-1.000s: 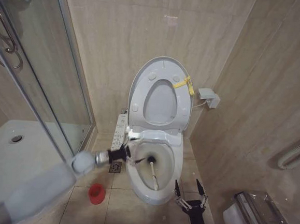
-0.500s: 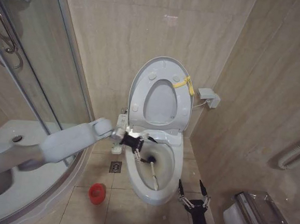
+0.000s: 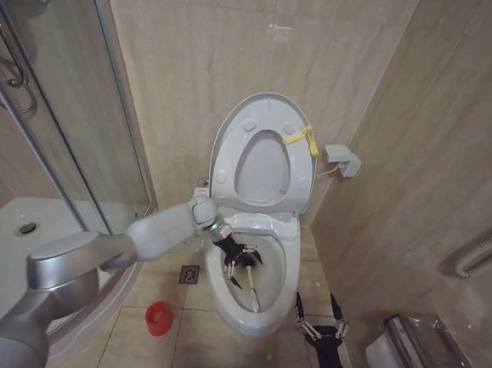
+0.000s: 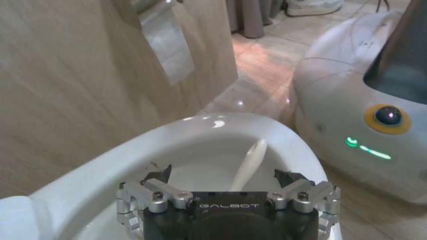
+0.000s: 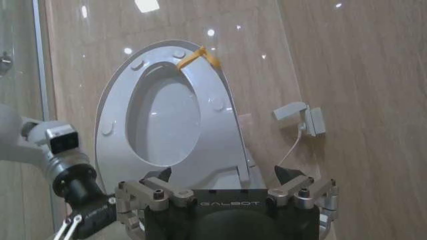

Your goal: Open the toilet lid, clean the toilet bowl with a toilet brush, close the toilet lid, and flush.

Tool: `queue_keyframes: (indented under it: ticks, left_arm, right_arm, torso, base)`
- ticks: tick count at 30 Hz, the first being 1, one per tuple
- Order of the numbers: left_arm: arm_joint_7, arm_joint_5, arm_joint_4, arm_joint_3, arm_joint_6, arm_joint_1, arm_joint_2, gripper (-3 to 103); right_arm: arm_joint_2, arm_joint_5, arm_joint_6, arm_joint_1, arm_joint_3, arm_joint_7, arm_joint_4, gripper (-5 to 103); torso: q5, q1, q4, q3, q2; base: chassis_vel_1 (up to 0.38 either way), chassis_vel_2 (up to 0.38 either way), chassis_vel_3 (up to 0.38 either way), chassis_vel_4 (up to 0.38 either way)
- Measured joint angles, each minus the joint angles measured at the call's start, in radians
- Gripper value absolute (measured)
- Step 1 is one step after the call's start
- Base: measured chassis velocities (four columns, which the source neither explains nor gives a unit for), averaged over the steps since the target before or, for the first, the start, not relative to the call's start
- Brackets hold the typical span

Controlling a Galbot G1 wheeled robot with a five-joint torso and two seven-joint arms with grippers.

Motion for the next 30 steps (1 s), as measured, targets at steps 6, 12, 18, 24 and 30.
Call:
queue_keyframes:
  ticks: [6,12,18,24,30]
  left_arm:
    - [0.011,0.029,0.061,0.006,-0.008,0.006,-0.056,100]
    - [0.004,0.073,0.155,0.009,-0.028,0.030,-0.140,100]
    - [-0.005,0.112,0.214,0.014,-0.045,0.051,-0.181,100]
    - [-0.008,0.135,0.244,0.013,-0.048,0.053,-0.182,100]
    - [-0.030,0.153,0.300,0.013,-0.060,0.074,-0.201,100]
  right_arm:
    - [0.000,0.007,0.000,-0.002,0.000,0.000,0.003,100]
    - [-0.003,0.018,0.002,-0.007,0.004,0.000,0.006,100]
    - [-0.007,0.030,0.009,-0.010,0.008,-0.002,0.004,100]
    - [-0.005,0.031,0.015,-0.012,0.007,-0.004,-0.001,100]
    - [-0.006,0.033,0.015,-0.014,0.007,-0.005,0.000,100]
  torso:
    - [0.0000,0.000,0.0000,0.000,0.000]
    - [0.0001,0.000,-0.0005,0.000,0.000]
    - [-0.0001,0.000,-0.0001,0.000,0.000]
    - [-0.0001,0.000,0.0000,0.000,0.000]
    - [-0.0003,0.000,0.0000,0.000,0.000]
  base:
    - [0.000,0.000,0.000,0.000]
    - [0.000,0.000,0.000,0.000]
    - [0.000,0.000,0.000,0.000]
    - [0.000,0.000,0.000,0.000]
    - [0.000,0.000,0.000,0.000]
